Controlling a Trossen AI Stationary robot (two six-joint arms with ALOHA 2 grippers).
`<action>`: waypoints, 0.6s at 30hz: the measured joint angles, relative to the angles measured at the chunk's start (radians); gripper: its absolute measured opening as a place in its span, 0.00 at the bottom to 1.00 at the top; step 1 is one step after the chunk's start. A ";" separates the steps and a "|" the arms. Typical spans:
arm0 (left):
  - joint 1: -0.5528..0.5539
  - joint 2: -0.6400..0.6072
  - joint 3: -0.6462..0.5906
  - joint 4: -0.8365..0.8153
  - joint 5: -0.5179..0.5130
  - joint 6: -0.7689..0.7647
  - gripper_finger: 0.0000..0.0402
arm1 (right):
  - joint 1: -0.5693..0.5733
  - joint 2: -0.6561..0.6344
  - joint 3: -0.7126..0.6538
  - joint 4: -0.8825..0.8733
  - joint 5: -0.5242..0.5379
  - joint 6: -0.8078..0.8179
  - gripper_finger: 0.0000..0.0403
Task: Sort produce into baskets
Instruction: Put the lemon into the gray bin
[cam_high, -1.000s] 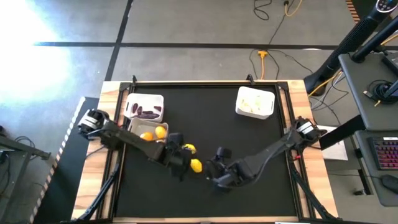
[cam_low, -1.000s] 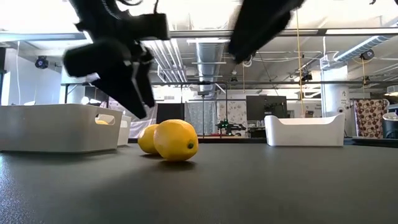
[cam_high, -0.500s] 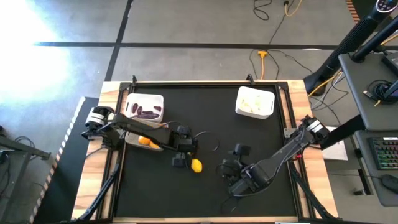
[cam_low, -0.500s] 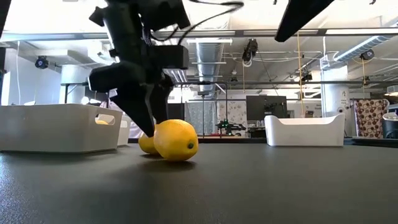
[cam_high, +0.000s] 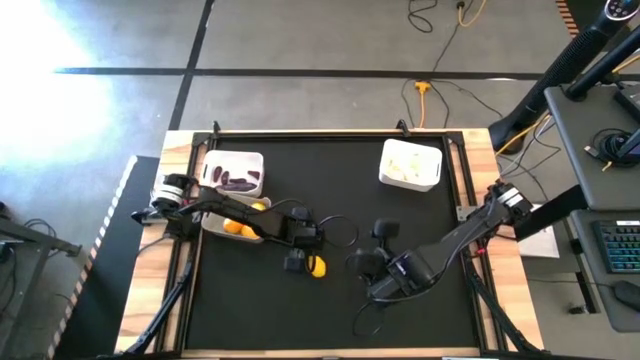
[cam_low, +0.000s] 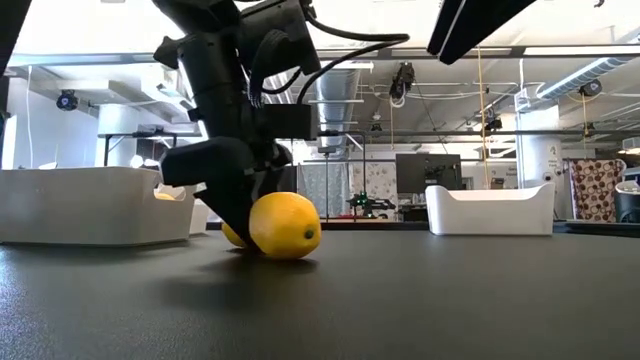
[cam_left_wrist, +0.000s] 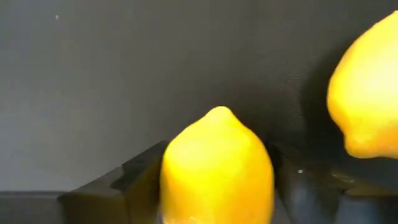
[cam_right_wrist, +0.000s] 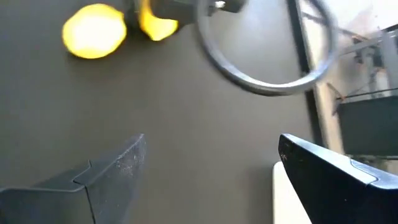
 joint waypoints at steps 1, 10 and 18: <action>0.000 -0.005 0.000 -0.002 0.000 -0.009 0.61 | -0.004 -0.006 0.000 -0.008 0.010 -0.003 0.90; 0.007 -0.146 -0.006 -0.160 -0.079 -0.038 0.46 | -0.041 -0.050 0.000 -0.022 0.070 -0.086 0.90; 0.007 -0.386 -0.008 -0.524 -0.312 -0.181 0.49 | -0.077 -0.056 -0.024 -0.036 0.069 -0.083 0.90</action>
